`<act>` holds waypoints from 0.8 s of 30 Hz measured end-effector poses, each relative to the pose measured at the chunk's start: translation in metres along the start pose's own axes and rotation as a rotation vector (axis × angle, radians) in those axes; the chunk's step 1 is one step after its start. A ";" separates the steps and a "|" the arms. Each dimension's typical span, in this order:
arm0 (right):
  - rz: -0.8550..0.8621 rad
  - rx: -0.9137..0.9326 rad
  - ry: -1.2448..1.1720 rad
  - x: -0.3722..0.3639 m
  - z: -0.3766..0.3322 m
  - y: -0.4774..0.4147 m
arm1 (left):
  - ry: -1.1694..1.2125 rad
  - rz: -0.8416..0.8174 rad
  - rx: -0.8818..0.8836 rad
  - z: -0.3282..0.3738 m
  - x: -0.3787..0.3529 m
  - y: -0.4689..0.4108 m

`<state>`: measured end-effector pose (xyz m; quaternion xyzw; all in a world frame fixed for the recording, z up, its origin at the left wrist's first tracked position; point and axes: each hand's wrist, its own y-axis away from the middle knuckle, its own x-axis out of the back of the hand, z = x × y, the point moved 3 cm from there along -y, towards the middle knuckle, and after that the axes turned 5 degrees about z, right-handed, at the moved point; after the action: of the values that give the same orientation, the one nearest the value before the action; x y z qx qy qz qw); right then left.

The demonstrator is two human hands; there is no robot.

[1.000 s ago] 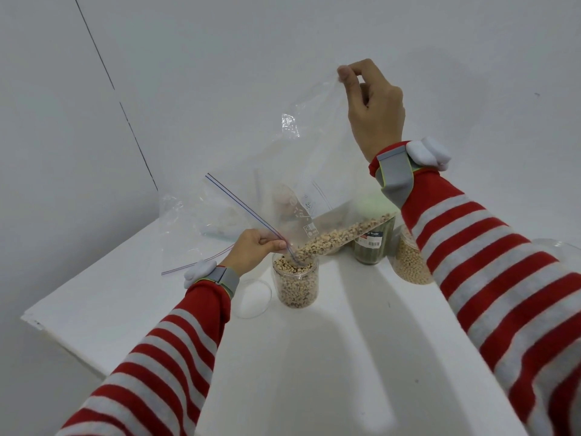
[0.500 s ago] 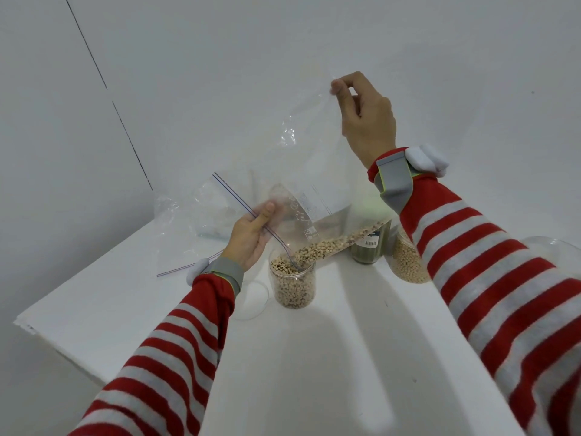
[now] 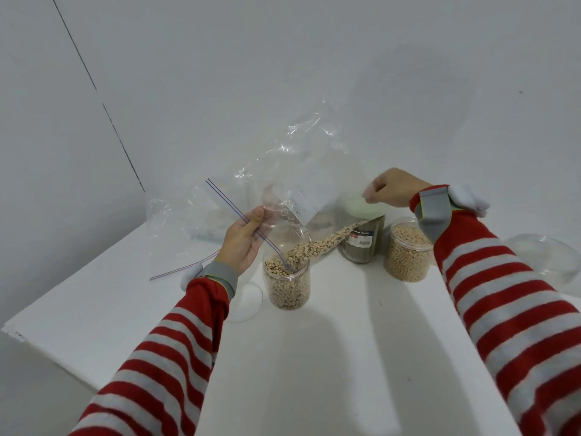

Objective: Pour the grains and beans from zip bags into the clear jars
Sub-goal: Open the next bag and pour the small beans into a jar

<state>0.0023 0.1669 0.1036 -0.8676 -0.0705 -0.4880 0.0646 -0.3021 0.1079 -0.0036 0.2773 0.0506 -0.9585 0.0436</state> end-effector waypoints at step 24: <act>1.179 0.445 0.371 -0.018 -0.015 0.015 | -1.020 -0.081 -0.045 0.013 0.027 0.015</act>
<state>-0.0170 0.1487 0.0955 -0.6283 0.3300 -0.4861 0.5100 -0.3297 0.0900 -0.0083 -0.2288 0.0542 -0.9714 0.0315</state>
